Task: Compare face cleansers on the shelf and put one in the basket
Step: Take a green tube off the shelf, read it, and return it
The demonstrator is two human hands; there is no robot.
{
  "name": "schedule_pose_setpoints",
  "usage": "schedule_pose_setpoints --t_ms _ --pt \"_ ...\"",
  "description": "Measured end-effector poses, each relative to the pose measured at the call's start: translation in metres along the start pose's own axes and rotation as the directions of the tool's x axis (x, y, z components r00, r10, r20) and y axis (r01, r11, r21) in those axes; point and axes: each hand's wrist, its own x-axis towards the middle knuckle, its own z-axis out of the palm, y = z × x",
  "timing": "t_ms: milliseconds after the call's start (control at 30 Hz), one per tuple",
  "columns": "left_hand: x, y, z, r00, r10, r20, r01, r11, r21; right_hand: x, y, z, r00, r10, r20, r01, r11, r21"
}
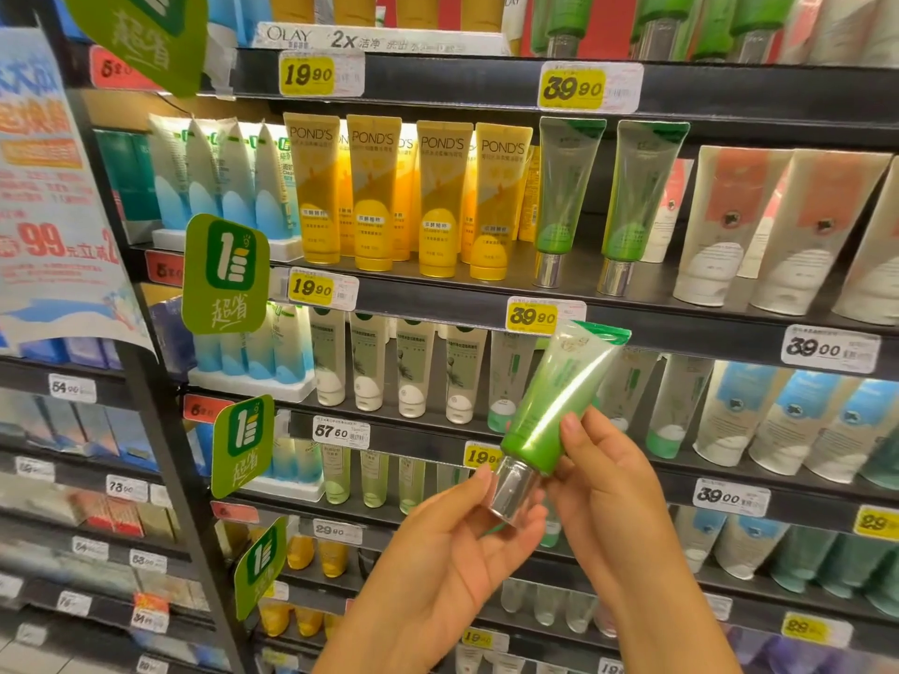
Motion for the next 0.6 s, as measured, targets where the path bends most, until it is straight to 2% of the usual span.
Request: schedule_pose_setpoints --t_ms 100,267,600 --pt "0.0 -0.002 -0.001 1.0 -0.02 0.011 0.02 1.0 -0.013 -0.001 -0.001 0.0 1.0 0.001 0.014 -0.001 0.998 0.057" --pt "0.0 -0.004 -0.004 0.998 -0.003 0.055 -0.002 0.996 0.087 -0.004 -0.001 -0.001 0.999 0.008 0.048 -0.014 0.993 0.115" --pt "0.002 -0.002 -0.017 0.98 0.19 -0.054 -0.166 0.941 0.294 -0.005 0.004 0.004 0.999 0.04 0.017 -0.038 0.994 -0.105"
